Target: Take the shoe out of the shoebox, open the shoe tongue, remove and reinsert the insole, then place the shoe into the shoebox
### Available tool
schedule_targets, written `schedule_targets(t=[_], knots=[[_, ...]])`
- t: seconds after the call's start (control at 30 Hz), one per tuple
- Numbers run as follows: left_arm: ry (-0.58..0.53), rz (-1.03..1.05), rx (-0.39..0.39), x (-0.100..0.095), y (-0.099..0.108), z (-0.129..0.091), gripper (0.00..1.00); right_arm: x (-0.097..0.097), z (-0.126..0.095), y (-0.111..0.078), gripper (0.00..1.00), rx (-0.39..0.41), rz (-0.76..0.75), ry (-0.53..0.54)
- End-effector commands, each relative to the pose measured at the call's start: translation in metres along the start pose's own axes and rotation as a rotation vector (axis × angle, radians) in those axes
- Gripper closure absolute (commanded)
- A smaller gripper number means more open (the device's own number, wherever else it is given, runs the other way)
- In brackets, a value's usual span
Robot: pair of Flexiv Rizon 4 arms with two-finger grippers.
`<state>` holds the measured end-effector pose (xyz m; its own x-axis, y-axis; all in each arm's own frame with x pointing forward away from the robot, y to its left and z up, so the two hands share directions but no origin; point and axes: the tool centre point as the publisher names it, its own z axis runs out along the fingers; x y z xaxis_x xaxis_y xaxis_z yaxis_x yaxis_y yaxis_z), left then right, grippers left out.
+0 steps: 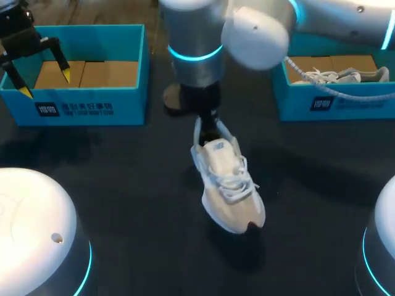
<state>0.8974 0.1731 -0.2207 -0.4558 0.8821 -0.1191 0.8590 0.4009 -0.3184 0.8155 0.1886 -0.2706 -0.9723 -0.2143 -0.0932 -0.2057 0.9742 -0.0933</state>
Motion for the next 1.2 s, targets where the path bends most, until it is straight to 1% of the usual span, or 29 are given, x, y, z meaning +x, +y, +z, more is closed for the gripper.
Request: schedule_targets(t=[0.03,0.23,0.27,0.3,0.33,0.4,0.47,0.5,0.53,0.63,0.7,0.73,0.8,0.83,0.87,0.9,0.97,1.0,1.03,1.1,1.2], knots=[[0.001,0.000,-0.003,0.000,-0.001,0.000,0.00,0.003,-0.006,-0.009,1.00,-0.010,-0.002,-0.005],[0.001,0.000,-0.003,0.000,-0.001,0.000,0.00,0.003,-0.006,-0.009,1.00,-0.010,-0.002,-0.005],[0.001,0.000,-0.003,0.000,-0.001,0.000,0.00,0.008,0.000,-0.004,1.00,-0.031,0.022,0.012],[0.001,0.000,-0.003,0.000,-0.001,0.000,0.00,0.009,0.004,0.000,1.00,-0.013,0.048,0.040],[0.001,0.000,-0.003,0.000,-0.001,0.000,0.00,0.008,0.004,0.000,1.00,-0.019,0.055,0.039],[0.001,0.000,-0.003,0.000,-0.001,0.000,0.00,0.000,0.001,-0.008,1.00,-0.004,0.082,0.050],[0.001,0.000,-0.003,0.000,-0.001,0.000,0.00,-0.011,-0.007,-0.025,1.00,0.008,0.096,0.035],[0.001,0.000,-0.003,0.000,-0.001,0.000,0.00,-0.018,-0.012,-0.035,1.00,0.028,0.098,0.024],[0.001,0.000,-0.003,0.000,-0.001,0.000,0.00,-0.027,-0.019,-0.049,1.00,0.047,0.104,0.004],[0.001,0.000,-0.003,0.000,-0.001,0.000,0.00,-0.046,-0.039,-0.086,1.00,0.070,0.108,-0.028],[0.001,0.000,-0.003,0.000,-0.001,0.000,0.00,-0.058,-0.048,-0.103,1.00,0.085,0.104,-0.035],[0.001,0.000,-0.003,0.000,-0.001,0.000,0.00,-0.068,-0.053,-0.118,1.00,0.108,0.097,-0.037],[0.001,0.000,-0.003,0.000,-0.001,0.000,0.00,-0.071,-0.054,-0.122,1.00,0.114,0.097,-0.035],[0.001,0.000,-0.003,0.000,-0.001,0.000,0.00,-0.086,-0.060,-0.145,1.00,0.138,0.080,-0.041],[0.001,0.000,-0.003,0.000,-0.001,0.000,0.00,-0.090,-0.061,-0.152,1.00,0.141,0.075,-0.042],[0.001,0.000,-0.003,0.000,-0.001,0.000,0.00,-0.097,-0.063,-0.165,1.00,0.126,0.062,-0.050],[0.001,0.000,-0.003,0.000,-0.001,0.000,0.00,-0.104,-0.067,-0.179,1.00,0.140,0.063,-0.052],[0.001,0.000,-0.003,0.000,-0.001,0.000,0.00,-0.110,-0.071,-0.191,1.00,0.133,0.060,-0.059],[0.001,0.000,-0.003,0.000,-0.001,0.000,0.00,-0.115,-0.076,-0.201,1.00,0.144,0.063,-0.063],[0.001,0.000,-0.003,0.000,-0.001,0.000,0.00,-0.121,-0.086,-0.215,1.00,0.143,0.030,-0.101],[0.001,0.000,-0.003,0.000,-0.001,0.000,0.00,-0.121,-0.086,-0.215,1.00,0.143,0.030,-0.101]])
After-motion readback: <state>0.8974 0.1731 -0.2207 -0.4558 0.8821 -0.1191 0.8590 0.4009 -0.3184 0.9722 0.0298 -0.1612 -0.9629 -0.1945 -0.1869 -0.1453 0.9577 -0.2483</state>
